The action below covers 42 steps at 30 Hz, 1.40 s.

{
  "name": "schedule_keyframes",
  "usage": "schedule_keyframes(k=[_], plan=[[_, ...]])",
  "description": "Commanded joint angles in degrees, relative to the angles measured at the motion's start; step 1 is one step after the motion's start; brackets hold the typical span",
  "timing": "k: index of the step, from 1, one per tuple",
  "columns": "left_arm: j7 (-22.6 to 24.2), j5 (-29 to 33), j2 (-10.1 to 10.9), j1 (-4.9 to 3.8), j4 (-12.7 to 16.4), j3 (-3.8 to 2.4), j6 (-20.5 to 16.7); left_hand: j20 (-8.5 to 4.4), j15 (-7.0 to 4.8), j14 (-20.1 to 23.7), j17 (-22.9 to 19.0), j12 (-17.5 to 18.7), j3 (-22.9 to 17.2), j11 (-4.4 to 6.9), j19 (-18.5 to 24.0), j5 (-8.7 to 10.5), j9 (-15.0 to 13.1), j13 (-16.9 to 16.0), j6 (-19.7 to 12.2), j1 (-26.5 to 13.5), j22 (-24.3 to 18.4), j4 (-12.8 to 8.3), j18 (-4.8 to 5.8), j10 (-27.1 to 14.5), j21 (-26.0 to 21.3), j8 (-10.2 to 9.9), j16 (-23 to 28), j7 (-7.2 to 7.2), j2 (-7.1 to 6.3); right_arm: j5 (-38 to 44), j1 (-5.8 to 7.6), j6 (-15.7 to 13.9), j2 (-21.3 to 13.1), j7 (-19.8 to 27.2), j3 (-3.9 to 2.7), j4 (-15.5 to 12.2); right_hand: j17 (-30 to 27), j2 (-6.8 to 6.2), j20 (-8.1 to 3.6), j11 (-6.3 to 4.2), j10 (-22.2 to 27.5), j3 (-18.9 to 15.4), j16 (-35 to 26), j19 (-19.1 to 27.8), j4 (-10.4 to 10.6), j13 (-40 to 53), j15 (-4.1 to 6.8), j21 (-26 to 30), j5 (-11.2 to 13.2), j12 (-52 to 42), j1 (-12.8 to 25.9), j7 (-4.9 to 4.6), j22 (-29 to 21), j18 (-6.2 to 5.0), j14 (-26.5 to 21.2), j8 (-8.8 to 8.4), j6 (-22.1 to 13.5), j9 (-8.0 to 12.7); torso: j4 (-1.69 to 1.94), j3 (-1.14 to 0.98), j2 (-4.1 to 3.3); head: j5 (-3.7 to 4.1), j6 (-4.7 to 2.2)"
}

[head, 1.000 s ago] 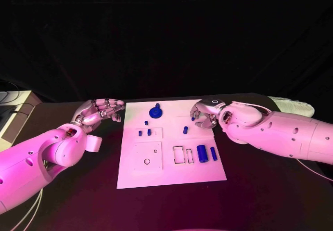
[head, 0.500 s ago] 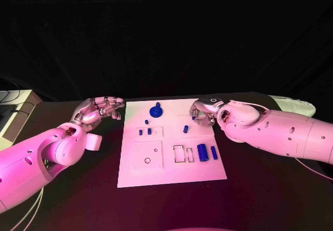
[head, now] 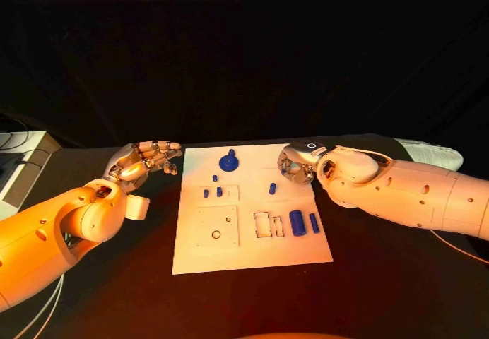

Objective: Assemble the parts on the task board

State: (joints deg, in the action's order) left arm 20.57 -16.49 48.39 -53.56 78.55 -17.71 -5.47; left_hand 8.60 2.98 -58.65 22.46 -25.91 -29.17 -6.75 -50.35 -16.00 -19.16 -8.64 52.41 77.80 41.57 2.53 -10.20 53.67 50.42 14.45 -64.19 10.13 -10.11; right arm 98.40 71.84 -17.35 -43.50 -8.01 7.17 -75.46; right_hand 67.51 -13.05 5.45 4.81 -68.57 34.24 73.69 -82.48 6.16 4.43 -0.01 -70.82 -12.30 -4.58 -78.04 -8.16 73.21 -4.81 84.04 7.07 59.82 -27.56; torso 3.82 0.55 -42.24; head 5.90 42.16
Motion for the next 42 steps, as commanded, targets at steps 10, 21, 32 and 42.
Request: schedule_keyframes(k=[10, 21, 32, 42], plan=[[0.2, 0.3, 0.1, 0.02, -0.1, -0.06, 1.7, -0.13, -0.08, 0.3, -0.2, 0.3, 0.2, -0.3, -0.4, -0.06, -0.1, 0.2, -0.5, 0.5, -0.3, -0.3, -0.37, -0.3, -0.6, 0.4, 0.7, 0.22, -0.05, 0.9, -0.54, 2.7, 0.6, -0.2, 0.41, -0.5, -0.2, -0.41, -0.06, -0.15, -0.1, 0.3, 0.4, -0.3, 0.0, -0.2, 0.28, -0.1, 0.5, 0.4, 0.5, -0.05, 0.1, 0.49, 2.3, 0.21, 0.4, -0.1, 0.03, 0.04, 0.01, -0.02, 0.29], [0.0, 0.2, 0.1, 0.02, -0.2, -0.06, 1.7, -0.15, -0.08, 0.3, -0.2, 0.4, 0.2, -0.31, -0.5, -0.07, -0.1, 0.3, -0.5, 0.7, -0.3, -0.5, -0.37, -0.3, -0.7, 0.4, 0.7, 0.24, -0.01, 4.0, -0.58, 2.0, 0.9, -2.1, 0.45, -1.1, 0.0, 1.44, -0.72, -1.17, -3.1, 2.6, 1.5, -0.9, -2.7, 0.4, 1.09, -2.2, -0.1, -0.4, -2.2, 0.76, 2.2, 0.87, 2.2, 2.17, 2.9, -1.3, 0.0, 0.03, 0.01, -0.12, 0.38], [-0.3, 0.1, 0.2, 0.02, -0.2, -0.06, 1.9, -0.16, -0.05, 0.3, -0.3, 0.5, 0.2, -0.4, -0.6, -0.07, -0.1, 0.4, -0.5, 0.9, -0.4, -0.5, -0.36, -0.6, -0.7, 0.5, 0.8, 0.29, 0.04, 6.7, -0.63, 2.4, 0.9, -5.0, 0.47, -1.3, -0.4, 2.19, -1.36, -1.93, -5.8, 4.5, 1.9, -1.1, -5.0, 1.4, 1.74, -3.5, 1.2, -0.8, -2.8, 1.39, 3.5, 1.11, 2.1, 3.45, 4.0, -2.2, -0.05, -0.03, -0.02, -0.06, 0.56], [-0.7, 0.0, 0.3, 0.02, -0.3, -0.06, 2.0, -0.14, 0.02, 0.3, -0.3, 0.7, 0.3, -0.5, -0.7, -0.06, -0.1, 0.5, -0.7, 0.9, -0.4, -0.5, -0.34, -0.9, -0.8, 0.5, 0.9, 0.39, -0.01, 7.5, -0.64, 1.0, 0.8, -5.9, 0.48, -1.6, -0.5, 2.28, -1.47, -2.01, -6.3, 5.1, 2.1, -1.3, -5.5, 1.9, 1.82, -4.2, 3.0, -0.7, -2.7, 1.38, 4.2, 1.26, 2.1, 3.64, 4.0, -2.4, -0.04, -0.02, 0.01, -0.08, 0.63]])
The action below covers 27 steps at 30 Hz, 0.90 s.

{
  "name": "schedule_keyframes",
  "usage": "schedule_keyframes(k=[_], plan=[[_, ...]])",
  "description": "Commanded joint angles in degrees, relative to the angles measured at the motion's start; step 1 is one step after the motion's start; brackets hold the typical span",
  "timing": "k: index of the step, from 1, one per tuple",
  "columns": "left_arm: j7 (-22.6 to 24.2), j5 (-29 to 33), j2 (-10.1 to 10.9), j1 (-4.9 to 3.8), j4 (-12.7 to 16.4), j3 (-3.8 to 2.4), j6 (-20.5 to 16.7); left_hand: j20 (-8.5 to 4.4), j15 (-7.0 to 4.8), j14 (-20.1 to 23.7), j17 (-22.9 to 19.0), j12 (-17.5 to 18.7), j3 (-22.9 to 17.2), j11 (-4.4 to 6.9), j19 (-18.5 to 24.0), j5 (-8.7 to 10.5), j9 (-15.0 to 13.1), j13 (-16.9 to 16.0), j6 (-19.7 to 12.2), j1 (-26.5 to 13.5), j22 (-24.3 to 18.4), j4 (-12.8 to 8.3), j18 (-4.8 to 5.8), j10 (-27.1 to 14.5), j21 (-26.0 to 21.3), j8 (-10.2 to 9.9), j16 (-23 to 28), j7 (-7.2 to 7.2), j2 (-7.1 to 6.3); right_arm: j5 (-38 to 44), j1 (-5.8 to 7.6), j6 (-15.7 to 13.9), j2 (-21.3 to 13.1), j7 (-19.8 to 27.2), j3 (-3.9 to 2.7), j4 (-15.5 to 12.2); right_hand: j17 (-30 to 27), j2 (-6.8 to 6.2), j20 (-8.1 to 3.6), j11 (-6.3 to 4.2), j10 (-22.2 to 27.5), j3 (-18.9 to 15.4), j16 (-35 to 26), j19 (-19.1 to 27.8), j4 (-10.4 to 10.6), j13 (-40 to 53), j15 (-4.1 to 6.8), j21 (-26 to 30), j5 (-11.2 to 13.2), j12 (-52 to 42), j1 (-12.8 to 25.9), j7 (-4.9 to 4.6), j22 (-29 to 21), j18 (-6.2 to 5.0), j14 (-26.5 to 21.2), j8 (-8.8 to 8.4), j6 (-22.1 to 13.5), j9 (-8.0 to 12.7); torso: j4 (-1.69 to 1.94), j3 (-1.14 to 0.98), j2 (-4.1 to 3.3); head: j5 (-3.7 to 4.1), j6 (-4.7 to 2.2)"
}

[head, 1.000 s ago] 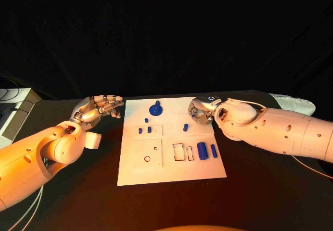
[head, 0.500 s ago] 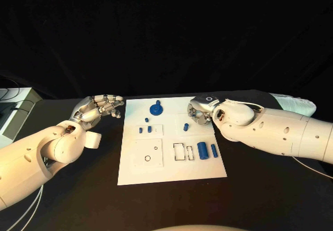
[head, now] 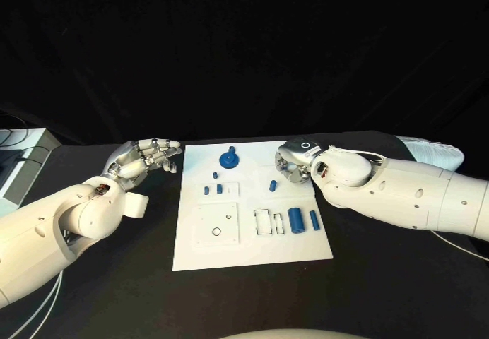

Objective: Assemble the parts on the task board

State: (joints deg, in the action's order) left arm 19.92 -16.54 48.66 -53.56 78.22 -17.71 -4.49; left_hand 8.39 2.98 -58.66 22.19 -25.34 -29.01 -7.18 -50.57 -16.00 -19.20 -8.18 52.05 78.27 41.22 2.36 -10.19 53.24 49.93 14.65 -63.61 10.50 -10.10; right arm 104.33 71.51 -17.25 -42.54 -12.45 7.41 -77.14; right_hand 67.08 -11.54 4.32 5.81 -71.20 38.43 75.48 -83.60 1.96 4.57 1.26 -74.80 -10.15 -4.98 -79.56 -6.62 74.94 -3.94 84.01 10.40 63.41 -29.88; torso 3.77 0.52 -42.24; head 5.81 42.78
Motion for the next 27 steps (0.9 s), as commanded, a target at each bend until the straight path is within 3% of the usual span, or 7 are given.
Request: schedule_keyframes(k=[1, 5, 14, 27], plan=[[0.0, 0.0, 0.0, 0.01, 0.0, -0.06, 1.0, 0.07, 0.03, 0.3, -0.1, 0.2, 0.1, -0.09, -0.5, -0.06, 0.0, 0.1, -0.3, 0.4, -0.1, -0.3, -0.34, -0.5, -0.3, 0.3, 0.4, 0.04, -0.01, 1.6, -0.32, 0.4, -0.2, -1.4, 0.24, -0.1, -0.1, 0.93, -0.35, -3.01, -3.7, 1.3, 0.4, -0.2, -1.6, 2.0, 0.59, -0.4, 2.6, -0.2, -1.3, -0.2, 2.7, 0.44, 2.1, 0.34, 0.4, -0.2, 0.03, 0.0, 0.01, 0.02, 0.01], [-0.2, 0.0, 0.0, 0.01, 0.0, -0.06, 1.1, 0.08, 0.06, 0.3, -0.1, 0.3, 0.2, -0.12, -0.5, -0.06, 0.0, 0.1, -0.4, 0.4, -0.1, -0.3, -0.33, -0.6, -0.4, 0.3, 0.4, 0.06, -0.02, 1.6, -0.32, -1.7, -0.5, -1.3, 0.24, -0.8, -0.3, 1.18, -0.38, -3.04, -4.1, 2.2, 0.6, -0.3, -2.1, 2.6, 0.56, -0.7, 5.7, -0.2, -1.6, -0.26, 3.1, 0.49, 2.1, 0.43, 0.4, -0.3, 0.05, 0.01, -0.01, 0.01, -0.06], [-0.4, 0.0, 0.0, 0.01, -0.2, -0.06, 1.2, 0.12, 0.13, 0.3, -0.1, 0.5, 0.2, -0.21, -0.5, -0.06, 0.0, 0.2, -0.4, 0.4, -0.2, -0.3, -0.31, -0.9, -0.5, 0.3, 0.5, 0.12, 0.01, 1.2, 0.02, -4.3, -1.6, -1.2, 0.04, -2.9, -0.3, 1.12, -0.37, -3.03, -4.2, 2.3, 0.7, -0.3, -2.2, 2.8, 0.56, -0.9, 6.1, -0.2, -1.5, -0.3, 3.3, 0.53, 2.1, 0.5, 0.5, -0.3, 0.02, 0.08, 0.06, 0.05, -0.04], [-0.5, 0.0, 0.0, 0.01, -0.6, -0.06, 1.3, 0.17, 0.2, 0.3, -0.2, 0.7, 0.2, -0.3, -0.5, -0.07, 0.0, 0.4, -0.5, 0.4, -0.2, -0.2, -0.3, -1.2, -0.6, 0.3, 0.6, 0.18, 0.01, -0.3, 1.83, -3.8, -2.8, -1.1, -0.32, -5.3, -0.2, 1.1, -0.37, -3.05, -4.3, 2.3, 0.8, -0.5, -2.2, 2.8, 0.56, -1.2, 6.2, -0.2, -1.5, -0.29, 3.5, 0.6, 2.1, 0.53, 0.5, -0.3, 0.04, 0.09, 0.06, 0.14, -0.23]])
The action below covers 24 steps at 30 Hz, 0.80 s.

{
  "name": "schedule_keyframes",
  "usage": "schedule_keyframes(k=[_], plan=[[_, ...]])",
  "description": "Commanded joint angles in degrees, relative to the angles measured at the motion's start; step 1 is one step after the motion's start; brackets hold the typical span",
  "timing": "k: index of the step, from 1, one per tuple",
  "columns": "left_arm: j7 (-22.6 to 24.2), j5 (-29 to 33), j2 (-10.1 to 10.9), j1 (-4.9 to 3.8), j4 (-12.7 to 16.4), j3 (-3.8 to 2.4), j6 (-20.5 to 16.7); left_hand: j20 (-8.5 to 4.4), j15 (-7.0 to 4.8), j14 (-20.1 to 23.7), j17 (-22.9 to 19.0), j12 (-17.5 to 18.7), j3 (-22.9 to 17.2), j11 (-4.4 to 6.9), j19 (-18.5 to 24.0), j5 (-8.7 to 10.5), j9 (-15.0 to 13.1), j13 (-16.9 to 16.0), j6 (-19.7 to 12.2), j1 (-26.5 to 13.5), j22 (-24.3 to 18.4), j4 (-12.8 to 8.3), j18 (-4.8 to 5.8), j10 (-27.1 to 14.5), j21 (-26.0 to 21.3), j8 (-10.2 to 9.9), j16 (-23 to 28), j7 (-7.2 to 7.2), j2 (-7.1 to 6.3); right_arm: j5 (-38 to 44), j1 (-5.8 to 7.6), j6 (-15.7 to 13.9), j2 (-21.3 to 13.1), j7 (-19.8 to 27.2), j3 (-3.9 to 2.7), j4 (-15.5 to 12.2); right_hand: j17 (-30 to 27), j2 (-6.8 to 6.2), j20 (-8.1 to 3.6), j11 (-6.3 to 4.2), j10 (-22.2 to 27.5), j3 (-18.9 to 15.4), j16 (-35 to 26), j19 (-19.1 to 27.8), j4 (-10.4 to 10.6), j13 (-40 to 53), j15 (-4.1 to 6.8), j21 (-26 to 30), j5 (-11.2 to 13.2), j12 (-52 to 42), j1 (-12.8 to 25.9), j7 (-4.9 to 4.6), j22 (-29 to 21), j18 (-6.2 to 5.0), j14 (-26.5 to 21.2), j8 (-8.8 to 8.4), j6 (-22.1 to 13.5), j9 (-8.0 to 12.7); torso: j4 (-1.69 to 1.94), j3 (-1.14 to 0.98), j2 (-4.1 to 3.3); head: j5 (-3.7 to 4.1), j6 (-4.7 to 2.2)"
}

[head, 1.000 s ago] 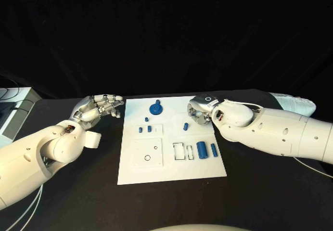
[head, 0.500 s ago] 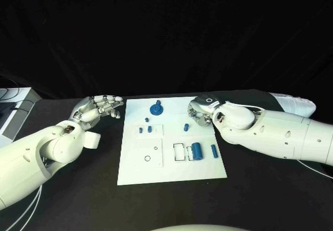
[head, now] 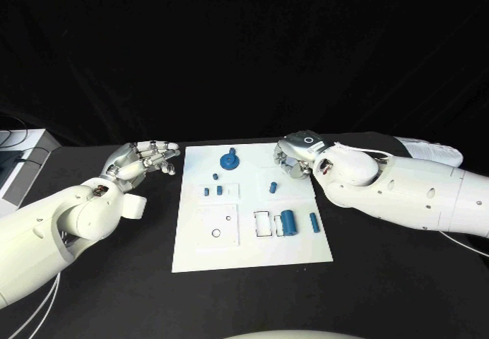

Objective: Assemble the parts on the task board

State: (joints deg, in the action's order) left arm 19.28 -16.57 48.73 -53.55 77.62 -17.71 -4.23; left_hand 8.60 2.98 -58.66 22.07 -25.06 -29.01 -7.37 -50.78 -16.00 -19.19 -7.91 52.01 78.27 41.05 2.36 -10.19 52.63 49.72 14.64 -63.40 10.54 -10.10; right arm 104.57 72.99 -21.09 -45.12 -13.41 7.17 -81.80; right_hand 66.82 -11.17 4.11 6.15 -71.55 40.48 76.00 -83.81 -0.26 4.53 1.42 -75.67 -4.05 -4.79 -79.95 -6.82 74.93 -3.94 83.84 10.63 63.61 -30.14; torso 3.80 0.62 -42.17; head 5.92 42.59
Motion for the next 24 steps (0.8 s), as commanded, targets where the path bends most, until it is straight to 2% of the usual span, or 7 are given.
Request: schedule_keyframes(k=[1, 6, 11, 16, 21, 22, 24], plan=[[0.1, 0.0, -0.1, 0.01, 0.0, -0.06, 1.0, -0.05, 0.2, 0.3, -0.1, 0.4, 0.2, -0.11, -0.3, -0.07, 0.0, 0.1, -0.4, 0.4, -0.1, -0.2, -0.3, -0.5, -0.4, 0.3, 0.4, 0.14, 0.01, -0.6, 0.47, 0.1, -0.3, -0.1, -0.1, -0.8, 0.1, 0.73, -0.16, -3.39, -4.0, 0.3, 0.3, -0.3, 0.1, 2.9, 0.4, -0.3, 0.1, -0.4, -1.1, -0.09, 3.5, 0.6, 2.2, 0.3, 0.3, 0.0, 0.01, 0.0, 0.0, 0.02, -0.06], [0.1, 0.0, -0.1, 0.01, -0.2, -0.05, 1.0, -0.05, 0.2, 0.3, -0.1, 0.4, 0.2, -0.11, -0.3, -0.07, 0.0, 0.1, -0.4, 0.4, -0.1, -0.2, -0.3, -0.5, -0.4, 0.3, 0.4, 0.14, 0.01, -1.8, 1.17, 0.7, -1.2, -0.2, -0.24, -3.0, 0.1, 0.73, -0.16, -3.39, -4.0, 0.3, 0.3, -0.3, 0.1, 2.9, 0.4, -0.3, 0.1, -0.4, -1.1, -0.09, 3.5, 0.6, 2.2, 0.3, 0.3, 0.0, 0.0, -0.01, 0.01, -0.13, -0.14], [0.0, 0.0, -0.2, 0.01, -0.3, -0.05, 1.1, -0.03, 0.22, 0.3, -0.1, 0.5, 0.3, -0.14, -0.3, -0.07, 0.0, 0.2, -0.5, 0.4, -0.1, -0.2, -0.3, -0.6, -0.4, 0.3, 0.4, 0.16, 0.01, -2.8, 1.44, 0.5, -1.5, 0.0, -0.31, -6.2, 0.0, 0.71, -0.16, -3.39, -4.0, 0.3, 0.3, -0.3, 0.0, 2.9, 0.41, -0.3, 0.2, -0.4, -1.1, -0.09, 3.5, 0.6, 2.2, 0.32, 0.3, -0.1, -0.14, 0.03, 0.11, -0.63, -0.23], [0.0, 0.0, -0.5, 0.01, -0.4, -0.05, 1.1, -0.03, 0.22, 0.3, -0.1, 0.5, 0.3, -0.14, -0.3, -0.07, 0.0, 0.2, -0.5, 0.4, -0.1, -0.2, -0.3, -0.6, -0.4, 0.3, 0.4, 0.16, 0.01, -3.9, 1.28, -1.3, -1.0, 0.7, -0.32, -9.3, 0.0, 0.71, -0.16, -3.39, -4.0, 0.3, 0.2, -0.2, 0.0, 2.9, 0.41, -0.2, 0.2, -0.4, -1.0, -0.1, 3.4, 0.57, 2.2, 0.33, 0.3, -0.1, 0.09, 0.06, 0.1, -1.49, -0.24], [0.0, 0.1, -0.9, 0.0, -0.6, -0.05, 1.1, -0.01, 0.25, 0.3, -0.1, 0.6, 0.3, -0.18, -0.3, -0.07, 0.0, 0.2, -0.5, 0.4, -0.1, -0.1, -0.3, -0.8, -0.5, 0.4, 0.5, 0.18, 0.0, -5.7, 0.33, -4.8, -0.3, 2.1, -0.31, -11.5, 0.0, 0.71, -0.16, -3.38, -4.0, 0.4, 0.2, -0.2, 0.0, 2.9, 0.4, -0.2, 0.2, -0.4, -1.0, -0.11, 3.4, 0.57, 2.2, 0.32, 0.3, -0.1, 0.18, 0.22, 0.33, -3.24, -0.05], [0.0, 0.1, -0.9, 0.0, -0.6, -0.05, 1.0, -0.01, 0.25, 0.3, -0.1, 0.6, 0.3, -0.18, -0.3, -0.07, 0.0, 0.2, -0.5, 0.4, -0.1, -0.1, -0.3, -0.8, -0.5, 0.4, 0.5, 0.18, 0.0, -6.0, 0.11, -5.5, -0.2, 2.4, -0.3, -11.7, 0.0, 0.71, -0.16, -3.38, -4.0, 0.4, 0.2, -0.2, 0.0, 2.9, 0.4, -0.2, 0.2, -0.4, -1.0, -0.11, 3.4, 0.57, 2.2, 0.32, 0.3, -0.1, 0.12, 0.19, 0.29, -3.51, -0.02], [0.1, 0.1, -1.1, 0.0, -0.7, -0.05, 0.9, 0.0, 0.26, 0.3, -0.1, 0.6, 0.3, -0.19, -0.3, -0.07, 0.0, 0.3, -0.5, 0.4, -0.2, -0.1, -0.3, -0.8, -0.5, 0.4, 0.5, 0.19, 0.01, -7.0, -0.59, -7.2, 0.2, 3.3, -0.28, -12.3, 0.0, 0.72, -0.16, -3.38, -3.9, 0.4, 0.2, -0.2, 0.0, 2.9, 0.4, -0.2, 0.2, -0.4, -1.0, -0.12, 3.5, 0.58, 2.2, 0.32, 0.3, -0.1, 0.12, 0.33, 0.41, -4.8, 0.11]])
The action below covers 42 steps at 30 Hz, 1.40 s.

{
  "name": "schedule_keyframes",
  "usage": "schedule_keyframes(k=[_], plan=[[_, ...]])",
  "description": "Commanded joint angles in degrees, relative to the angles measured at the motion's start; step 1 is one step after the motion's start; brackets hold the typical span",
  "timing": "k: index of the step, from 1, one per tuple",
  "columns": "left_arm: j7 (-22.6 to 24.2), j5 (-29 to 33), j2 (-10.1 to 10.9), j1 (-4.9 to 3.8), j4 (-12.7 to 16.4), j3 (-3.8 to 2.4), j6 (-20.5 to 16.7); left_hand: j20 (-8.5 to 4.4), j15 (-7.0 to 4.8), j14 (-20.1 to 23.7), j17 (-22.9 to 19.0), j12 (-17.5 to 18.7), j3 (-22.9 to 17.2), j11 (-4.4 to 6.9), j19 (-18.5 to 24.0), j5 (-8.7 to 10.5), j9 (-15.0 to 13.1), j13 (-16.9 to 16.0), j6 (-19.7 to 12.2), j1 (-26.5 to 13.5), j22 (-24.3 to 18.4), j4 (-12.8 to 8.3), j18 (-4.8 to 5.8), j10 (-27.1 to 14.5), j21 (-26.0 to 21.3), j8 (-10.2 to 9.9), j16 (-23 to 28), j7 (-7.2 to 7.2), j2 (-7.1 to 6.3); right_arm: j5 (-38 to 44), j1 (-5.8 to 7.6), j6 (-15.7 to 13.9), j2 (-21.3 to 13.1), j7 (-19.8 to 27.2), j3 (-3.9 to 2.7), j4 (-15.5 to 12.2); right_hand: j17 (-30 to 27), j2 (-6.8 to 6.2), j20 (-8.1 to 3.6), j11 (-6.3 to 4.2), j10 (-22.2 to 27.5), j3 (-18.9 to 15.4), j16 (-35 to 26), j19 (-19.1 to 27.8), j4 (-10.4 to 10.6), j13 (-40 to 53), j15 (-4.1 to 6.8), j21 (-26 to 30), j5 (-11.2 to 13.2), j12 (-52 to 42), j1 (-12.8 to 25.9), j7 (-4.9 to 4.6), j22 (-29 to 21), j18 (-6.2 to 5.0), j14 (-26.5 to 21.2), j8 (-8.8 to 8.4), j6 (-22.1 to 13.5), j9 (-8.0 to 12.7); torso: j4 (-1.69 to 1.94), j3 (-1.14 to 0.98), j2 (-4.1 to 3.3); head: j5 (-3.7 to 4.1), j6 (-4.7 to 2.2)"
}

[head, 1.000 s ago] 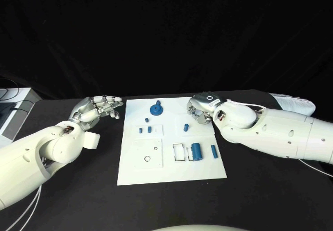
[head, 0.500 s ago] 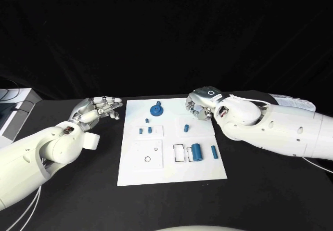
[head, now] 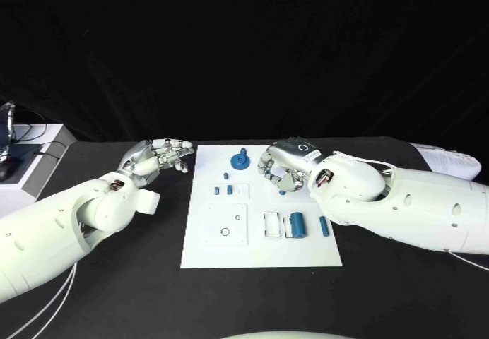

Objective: Assemble the parts on the task board

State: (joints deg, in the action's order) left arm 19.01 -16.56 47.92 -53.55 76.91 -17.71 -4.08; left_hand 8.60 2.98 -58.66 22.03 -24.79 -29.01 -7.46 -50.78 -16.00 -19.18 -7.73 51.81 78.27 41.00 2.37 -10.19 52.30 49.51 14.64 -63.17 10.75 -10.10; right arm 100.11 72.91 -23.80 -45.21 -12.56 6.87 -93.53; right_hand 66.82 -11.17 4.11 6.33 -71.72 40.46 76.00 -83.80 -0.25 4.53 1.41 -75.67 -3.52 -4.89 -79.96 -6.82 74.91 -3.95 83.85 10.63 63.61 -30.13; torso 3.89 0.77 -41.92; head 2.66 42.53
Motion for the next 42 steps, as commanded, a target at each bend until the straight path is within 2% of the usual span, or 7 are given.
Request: schedule_keyframes(k=[1, 6, 8, 12, 20, 27, 42], plan=[[0.4, 0.1, -0.4, -0.01, 0.0, -0.05, 0.7, 0.01, 0.26, 0.3, -0.1, 0.4, 0.3, -0.1, -0.3, -0.07, 0.0, 0.1, -0.3, 0.4, -0.1, -0.1, -0.3, -0.5, -0.3, 0.4, 0.3, -0.02, 0.01, -2.9, -0.87, -5.1, 0.4, 2.8, 0.02, -0.8, 0.0, 0.72, -0.16, -3.54, -3.7, 0.5, 0.3, -0.2, 0.0, 2.9, 0.42, -0.2, -0.4, -0.2, -1.1, -0.13, 3.5, 0.58, 2.2, 0.31, 0.3, -0.1, 0.04, 0.24, 0.22, -2.07, 0.22], [0.5, 0.1, -0.9, -0.02, -0.2, -0.05, 0.2, 0.01, 0.27, 0.3, -0.1, 0.4, 0.3, -0.11, -0.3, -0.08, 0.0, 0.1, -0.3, 0.4, -0.1, -0.1, -0.3, -0.5, -0.3, 0.4, 0.3, -0.02, 0.03, -4.2, -3.01, -6.4, 1.5, 4.3, 0.13, -0.9, -0.1, 0.72, -0.16, -3.53, -3.7, 0.5, 0.3, -0.2, 0.0, 3.0, 0.41, -0.2, -0.4, -0.2, -1.1, -0.16, 3.5, 0.58, 2.2, 0.3, 0.3, -0.1, 0.23, 0.39, 0.46, -4.3, 0.68], [0.5, 0.0, -1.2, -0.03, -0.3, -0.05, 0.1, 0.01, 0.27, 0.3, -0.1, 0.4, 0.3, -0.11, -0.3, -0.08, 0.0, 0.1, -0.3, 0.4, -0.1, -0.1, -0.3, -0.5, -0.3, 0.4, 0.3, -0.02, 0.03, -4.5, -4.27, -7.1, 2.1, 5.1, 0.18, -0.8, -0.1, 0.72, -0.16, -3.52, -3.7, 0.5, 0.2, -0.2, 0.0, 3.0, 0.41, -0.2, -0.5, -0.2, -1.1, -0.18, 3.5, 0.57, 2.2, 0.29, 0.3, -0.1, 0.33, 0.41, 0.47, -5.56, 1.26], [0.5, 0.0, -1.4, -0.04, -0.3, -0.05, -0.2, 0.01, 0.27, 0.3, -0.1, 0.4, 0.3, -0.11, -0.3, -0.09, 0.0, 0.1, -0.3, 0.5, -0.1, -0.1, -0.31, -0.5, -0.3, 0.4, 0.3, -0.03, 0.07, -4.7, -6.18, -7.9, 3.0, 6.1, 0.21, -0.4, -0.1, 0.72, -0.16, -3.48, -3.6, 0.6, 0.3, -0.2, -0.1, 3.0, 0.39, -0.2, -0.5, -0.1, -1.1, -0.22, 3.5, 0.57, 2.2, 0.27, 0.2, 0.0, 0.2, 0.42, 0.43, -6.75, 1.54], [0.5, -0.1, -1.8, -0.05, -0.3, -0.06, -0.2, 0.02, 0.27, 0.3, -0.1, 0.4, 0.3, -0.11, -0.4, -0.09, 0.0, 0.1, -0.3, 0.5, -0.1, -0.2, -0.31, -0.5, -0.3, 0.4, 0.3, -0.03, 0.09, -4.2, -8.13, -9.0, 4.4, 7.0, 0.23, 0.4, -0.1, 0.72, -0.15, -3.46, -3.6, 0.6, 0.2, -0.1, -0.1, 3.0, 0.38, 0.0, -0.6, -0.1, -1.1, -0.24, 3.4, 0.54, 2.2, 0.25, 0.2, 0.0, 0.25, 0.39, 0.42, -8.71, 2.56], [0.5, -0.3, -1.9, -0.05, -0.3, -0.07, -0.2, 0.02, 0.27, 0.3, -0.1, 0.4, 0.3, -0.11, -0.4, -0.09, 0.0, 0.1, -0.3, 0.5, -0.1, -0.2, -0.31, -0.5, -0.3, 0.4, 0.3, -0.03, 0.09, -3.9, -9.21, -8.5, 5.2, 7.3, 0.38, 1.0, -0.1, 0.72, -0.15, -3.45, -3.6, 0.7, 0.3, -0.2, -0.1, 3.0, 0.37, -0.1, -0.6, -0.1, -1.1, -0.26, 3.5, 0.56, 2.2, 0.23, 0.2, 0.0, 0.08, 0.39, 0.43, -9.59, 3.3], [0.5, -0.4, -1.9, -0.05, -0.3, -0.07, -0.1, 0.02, 0.27, 0.3, -0.1, 0.4, 0.3, -0.11, -0.4, -0.09, 0.0, 0.1, -0.3, 0.5, -0.1, -0.2, -0.31, -0.5, -0.3, 0.4, 0.3, -0.03, 0.09, -2.5, -10.08, -7.7, 6.3, 7.0, 0.58, 2.6, -0.2, 0.72, -0.14, -3.42, -3.5, 0.7, 0.3, -0.1, -0.2, 3.0, 0.35, 0.0, -0.6, 0.0, -1.1, -0.29, 3.4, 0.54, 2.2, 0.21, 0.2, 0.0, 0.16, 0.37, 0.41, -9.86, 4.03]])
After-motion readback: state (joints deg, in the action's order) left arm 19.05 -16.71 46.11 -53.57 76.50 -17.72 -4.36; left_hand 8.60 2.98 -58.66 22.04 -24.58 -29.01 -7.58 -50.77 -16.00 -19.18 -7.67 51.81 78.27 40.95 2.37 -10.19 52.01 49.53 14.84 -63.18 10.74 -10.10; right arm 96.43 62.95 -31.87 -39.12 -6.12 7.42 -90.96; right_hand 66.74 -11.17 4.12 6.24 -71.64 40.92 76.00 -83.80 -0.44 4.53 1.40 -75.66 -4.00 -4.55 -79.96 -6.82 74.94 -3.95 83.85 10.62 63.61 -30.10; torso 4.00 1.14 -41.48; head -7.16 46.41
